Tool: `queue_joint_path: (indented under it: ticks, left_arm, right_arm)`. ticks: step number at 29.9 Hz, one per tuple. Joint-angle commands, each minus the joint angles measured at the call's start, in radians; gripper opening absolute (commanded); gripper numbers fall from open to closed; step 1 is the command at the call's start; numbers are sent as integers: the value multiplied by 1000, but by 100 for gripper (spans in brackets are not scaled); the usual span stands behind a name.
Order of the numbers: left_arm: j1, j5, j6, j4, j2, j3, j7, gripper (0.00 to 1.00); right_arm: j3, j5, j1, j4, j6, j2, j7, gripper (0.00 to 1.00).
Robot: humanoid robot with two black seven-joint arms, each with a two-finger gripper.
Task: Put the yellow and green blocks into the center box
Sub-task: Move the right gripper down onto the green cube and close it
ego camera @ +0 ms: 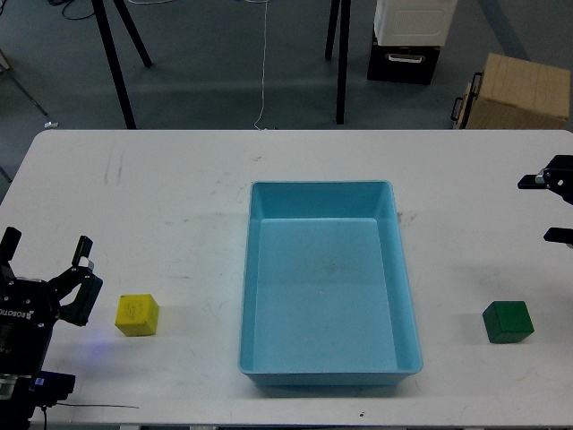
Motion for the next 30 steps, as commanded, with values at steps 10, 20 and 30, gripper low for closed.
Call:
queue_joint_path:
  ticks: [10, 20, 30]
  left_arm:
    - [0, 5, 0, 3, 0, 1, 0, 100]
    - [-2, 12, 0, 32, 0, 1, -1, 100]
    - [-2, 12, 0, 42, 0, 1, 0, 100]
  right_arm:
    - [-253, -452, 57, 48, 4, 108, -44, 99]
    - [-341, -462, 54, 42, 4, 188, -44, 99]
    - [-367, -485, 57, 25, 4, 232, -44, 60]
